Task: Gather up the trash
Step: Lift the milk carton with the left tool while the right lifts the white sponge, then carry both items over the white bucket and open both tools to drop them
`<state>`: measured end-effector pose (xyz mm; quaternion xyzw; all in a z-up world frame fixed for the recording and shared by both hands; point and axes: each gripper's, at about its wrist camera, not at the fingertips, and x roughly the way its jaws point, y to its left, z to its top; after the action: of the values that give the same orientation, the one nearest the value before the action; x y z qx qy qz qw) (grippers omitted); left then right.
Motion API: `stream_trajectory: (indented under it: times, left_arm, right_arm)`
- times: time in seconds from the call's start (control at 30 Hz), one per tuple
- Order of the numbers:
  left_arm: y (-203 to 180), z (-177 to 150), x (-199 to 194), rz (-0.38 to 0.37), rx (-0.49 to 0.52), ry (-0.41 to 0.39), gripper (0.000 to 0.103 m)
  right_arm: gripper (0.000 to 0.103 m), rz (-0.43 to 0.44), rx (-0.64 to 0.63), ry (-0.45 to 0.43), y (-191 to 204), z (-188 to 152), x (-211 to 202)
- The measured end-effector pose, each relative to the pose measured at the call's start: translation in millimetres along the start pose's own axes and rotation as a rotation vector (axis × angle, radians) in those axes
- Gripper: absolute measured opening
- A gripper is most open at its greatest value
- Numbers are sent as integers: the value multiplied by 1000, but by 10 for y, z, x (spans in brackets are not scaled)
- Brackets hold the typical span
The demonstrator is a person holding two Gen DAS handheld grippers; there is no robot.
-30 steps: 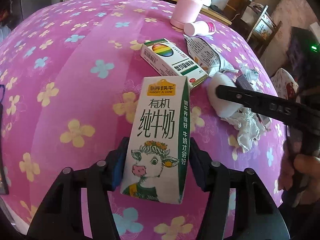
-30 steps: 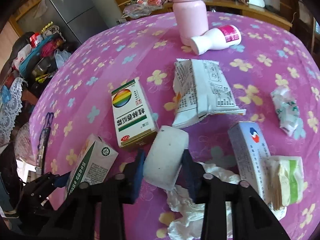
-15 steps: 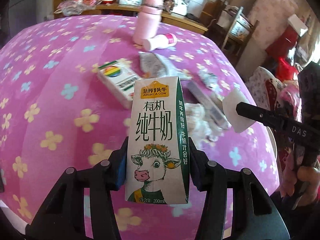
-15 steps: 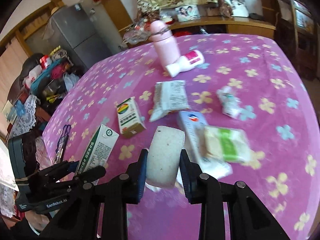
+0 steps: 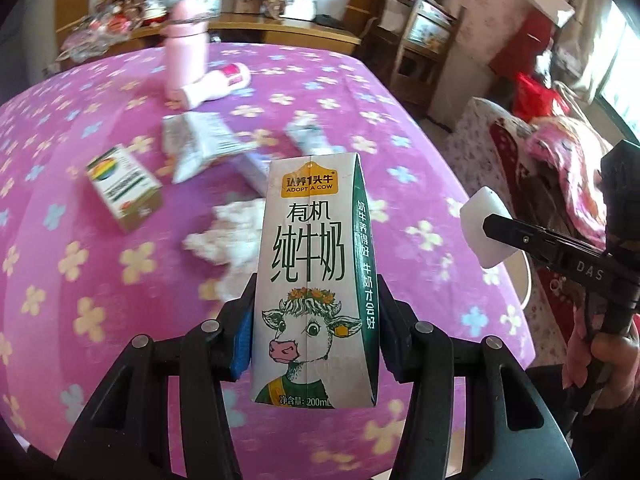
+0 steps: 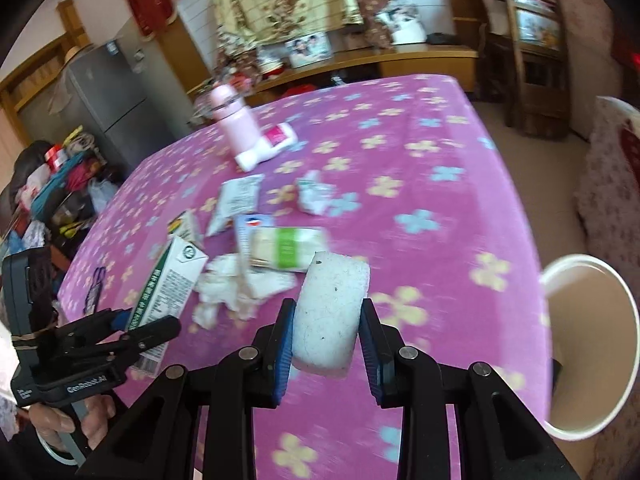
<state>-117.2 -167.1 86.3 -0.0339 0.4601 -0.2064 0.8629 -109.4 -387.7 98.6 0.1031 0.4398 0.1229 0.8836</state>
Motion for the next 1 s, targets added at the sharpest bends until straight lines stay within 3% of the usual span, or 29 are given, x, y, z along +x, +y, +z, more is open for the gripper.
stream_trajectory:
  times: [0.37,0.7,1.0]
  left_arm:
    - [-852,190,254,-67,125,12,50]
    - [-1614,351,575,-80,236,22,50]
    - [-2061,385,852,-88,291,42,50]
  right_arm:
    - [30,-109,135,-46,-871,-205,-459]
    - [30,-161,248,-83,-1490,-403,-731]
    - [30,-214,324,-98,-1925,-488,-825]
